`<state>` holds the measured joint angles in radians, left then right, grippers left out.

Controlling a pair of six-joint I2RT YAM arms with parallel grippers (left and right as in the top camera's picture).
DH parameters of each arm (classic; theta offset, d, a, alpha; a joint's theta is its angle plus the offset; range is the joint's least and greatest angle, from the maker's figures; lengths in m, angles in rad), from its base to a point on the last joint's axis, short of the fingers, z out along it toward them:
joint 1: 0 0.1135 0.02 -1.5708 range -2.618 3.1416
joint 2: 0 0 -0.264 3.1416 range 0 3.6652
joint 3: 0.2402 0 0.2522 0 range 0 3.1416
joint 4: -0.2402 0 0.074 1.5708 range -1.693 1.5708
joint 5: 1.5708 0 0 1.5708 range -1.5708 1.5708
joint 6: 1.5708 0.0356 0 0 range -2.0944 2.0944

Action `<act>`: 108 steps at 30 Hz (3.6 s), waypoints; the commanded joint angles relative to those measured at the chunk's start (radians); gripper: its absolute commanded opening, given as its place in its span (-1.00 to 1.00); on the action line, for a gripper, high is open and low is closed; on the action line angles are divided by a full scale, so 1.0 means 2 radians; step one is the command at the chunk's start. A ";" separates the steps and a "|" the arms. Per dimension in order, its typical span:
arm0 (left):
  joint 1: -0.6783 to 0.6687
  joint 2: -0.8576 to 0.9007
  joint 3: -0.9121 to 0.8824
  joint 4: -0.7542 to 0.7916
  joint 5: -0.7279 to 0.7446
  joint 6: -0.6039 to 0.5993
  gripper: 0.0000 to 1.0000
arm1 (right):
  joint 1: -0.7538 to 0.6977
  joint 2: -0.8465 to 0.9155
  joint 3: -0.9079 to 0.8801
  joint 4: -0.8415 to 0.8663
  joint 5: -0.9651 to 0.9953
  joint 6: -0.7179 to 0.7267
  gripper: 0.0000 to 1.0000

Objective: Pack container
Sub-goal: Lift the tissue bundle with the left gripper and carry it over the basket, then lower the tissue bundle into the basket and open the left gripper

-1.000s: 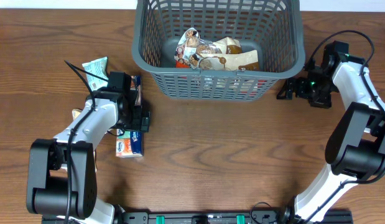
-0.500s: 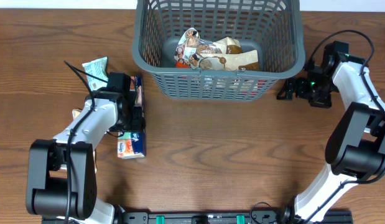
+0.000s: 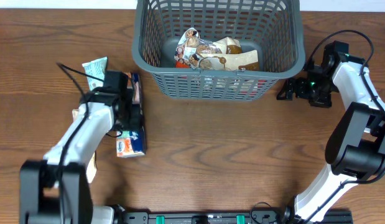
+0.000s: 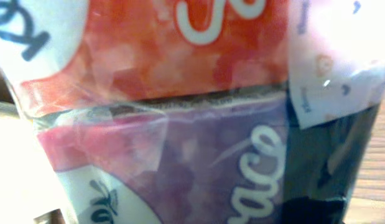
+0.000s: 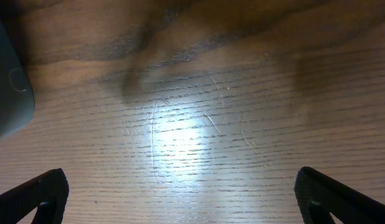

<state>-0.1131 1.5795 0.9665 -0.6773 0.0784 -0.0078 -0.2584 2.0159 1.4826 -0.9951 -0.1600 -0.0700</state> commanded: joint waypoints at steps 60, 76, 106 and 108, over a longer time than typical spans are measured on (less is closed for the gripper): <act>-0.094 0.061 0.550 -0.089 0.088 0.248 -0.89 | 0.006 0.002 -0.002 0.000 -0.001 -0.011 0.98; -0.130 0.137 0.550 -0.072 0.089 0.371 -0.89 | 0.006 0.002 -0.002 -0.002 -0.001 -0.018 0.98; -0.163 0.186 0.550 -0.113 0.056 0.407 0.97 | 0.006 0.002 -0.002 0.000 -0.005 -0.022 0.99; -0.160 0.166 0.550 -0.110 0.055 0.407 0.99 | 0.006 0.002 -0.002 0.000 -0.005 -0.022 0.99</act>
<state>-0.4362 2.0113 2.0338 -0.8906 0.1822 0.8101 -0.2584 2.0159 1.4815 -0.9966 -0.1608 -0.0986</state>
